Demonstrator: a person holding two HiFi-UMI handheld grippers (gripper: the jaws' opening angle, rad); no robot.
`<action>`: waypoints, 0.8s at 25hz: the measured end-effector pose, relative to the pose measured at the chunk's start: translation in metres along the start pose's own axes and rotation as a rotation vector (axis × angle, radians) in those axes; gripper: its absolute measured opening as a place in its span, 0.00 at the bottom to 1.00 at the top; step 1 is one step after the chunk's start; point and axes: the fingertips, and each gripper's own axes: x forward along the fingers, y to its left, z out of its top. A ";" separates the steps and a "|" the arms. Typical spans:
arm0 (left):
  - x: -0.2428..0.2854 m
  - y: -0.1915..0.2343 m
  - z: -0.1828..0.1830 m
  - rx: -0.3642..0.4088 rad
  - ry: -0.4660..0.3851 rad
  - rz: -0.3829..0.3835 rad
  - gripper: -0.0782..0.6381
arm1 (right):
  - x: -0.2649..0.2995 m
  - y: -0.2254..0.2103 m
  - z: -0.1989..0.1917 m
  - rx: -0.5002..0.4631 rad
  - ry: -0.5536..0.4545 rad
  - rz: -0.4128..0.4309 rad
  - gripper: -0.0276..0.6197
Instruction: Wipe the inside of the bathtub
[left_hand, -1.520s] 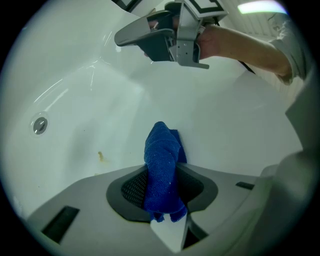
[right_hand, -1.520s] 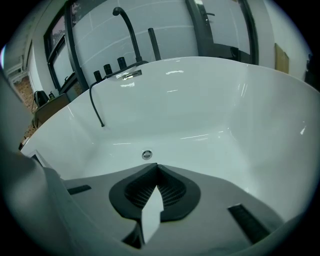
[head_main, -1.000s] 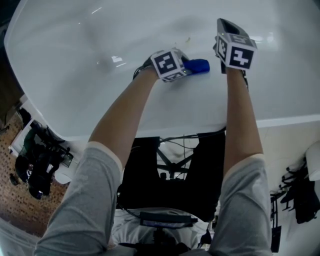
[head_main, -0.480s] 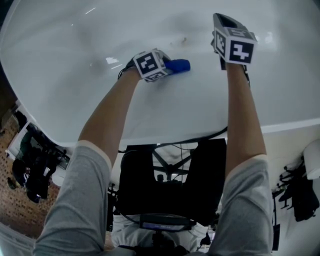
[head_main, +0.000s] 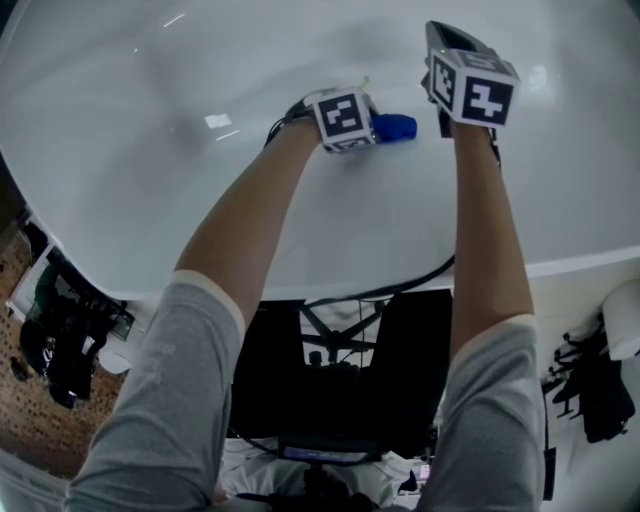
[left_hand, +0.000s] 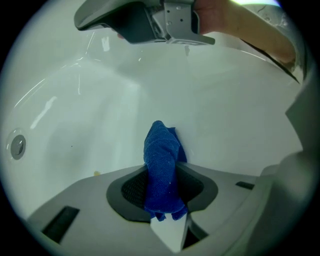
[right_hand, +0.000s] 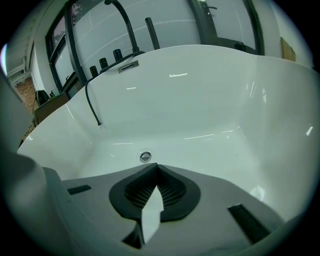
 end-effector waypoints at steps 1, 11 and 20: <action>-0.001 0.001 -0.009 -0.016 0.009 0.008 0.30 | 0.000 0.000 -0.001 0.005 0.002 0.001 0.05; -0.031 0.003 -0.135 -0.175 0.141 0.043 0.30 | 0.008 0.005 -0.003 0.002 0.004 0.020 0.05; 0.008 0.029 -0.040 -0.026 0.040 0.065 0.29 | 0.011 0.005 0.009 -0.015 -0.024 0.034 0.05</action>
